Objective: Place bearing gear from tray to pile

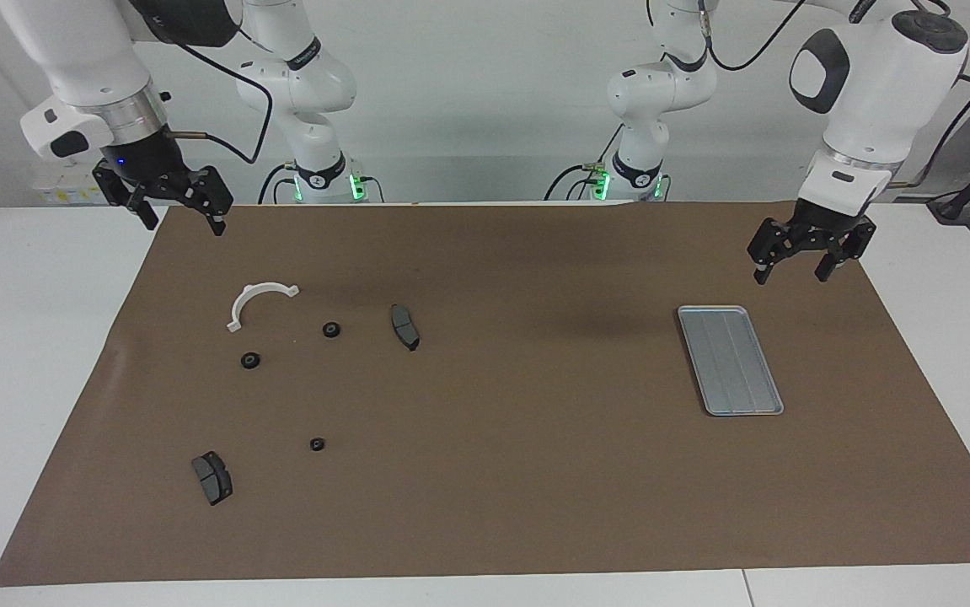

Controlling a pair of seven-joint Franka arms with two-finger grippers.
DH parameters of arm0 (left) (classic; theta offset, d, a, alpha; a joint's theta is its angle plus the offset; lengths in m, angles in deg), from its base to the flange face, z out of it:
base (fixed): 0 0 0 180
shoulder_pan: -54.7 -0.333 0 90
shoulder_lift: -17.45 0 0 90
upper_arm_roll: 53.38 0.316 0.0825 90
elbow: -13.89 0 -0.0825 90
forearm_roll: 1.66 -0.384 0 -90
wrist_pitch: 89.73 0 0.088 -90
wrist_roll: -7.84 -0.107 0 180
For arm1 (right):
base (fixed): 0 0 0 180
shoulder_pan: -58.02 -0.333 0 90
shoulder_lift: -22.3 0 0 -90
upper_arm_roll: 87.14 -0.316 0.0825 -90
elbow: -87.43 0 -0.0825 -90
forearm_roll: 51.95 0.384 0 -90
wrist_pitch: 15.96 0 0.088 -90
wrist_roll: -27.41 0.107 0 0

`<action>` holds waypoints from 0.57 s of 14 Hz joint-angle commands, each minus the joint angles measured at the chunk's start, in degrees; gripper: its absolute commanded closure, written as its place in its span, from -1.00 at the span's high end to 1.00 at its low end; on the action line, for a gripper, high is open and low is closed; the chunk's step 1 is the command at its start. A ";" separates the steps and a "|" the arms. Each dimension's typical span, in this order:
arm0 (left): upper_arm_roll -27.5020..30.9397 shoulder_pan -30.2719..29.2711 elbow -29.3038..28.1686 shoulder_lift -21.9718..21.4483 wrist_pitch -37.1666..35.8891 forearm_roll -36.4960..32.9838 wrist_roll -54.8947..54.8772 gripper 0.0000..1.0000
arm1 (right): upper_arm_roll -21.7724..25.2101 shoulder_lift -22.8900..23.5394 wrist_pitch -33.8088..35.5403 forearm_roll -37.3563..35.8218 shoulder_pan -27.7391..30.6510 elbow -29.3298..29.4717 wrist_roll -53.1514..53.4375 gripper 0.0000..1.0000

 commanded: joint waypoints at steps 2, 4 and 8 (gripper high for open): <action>0.03 -0.14 0.14 -0.81 -1.19 0.62 -0.47 1.00 | -1.45 0.08 1.03 1.12 0.65 0.35 -1.41 1.00; 0.03 -0.14 0.14 -0.81 -0.84 0.62 -0.47 1.00 | -1.45 -0.01 1.29 1.21 0.47 0.26 -1.41 1.00; 0.20 -0.41 0.14 -0.81 -1.36 0.61 -0.56 1.00 | -1.45 -0.01 1.29 1.21 0.47 0.26 -1.50 1.00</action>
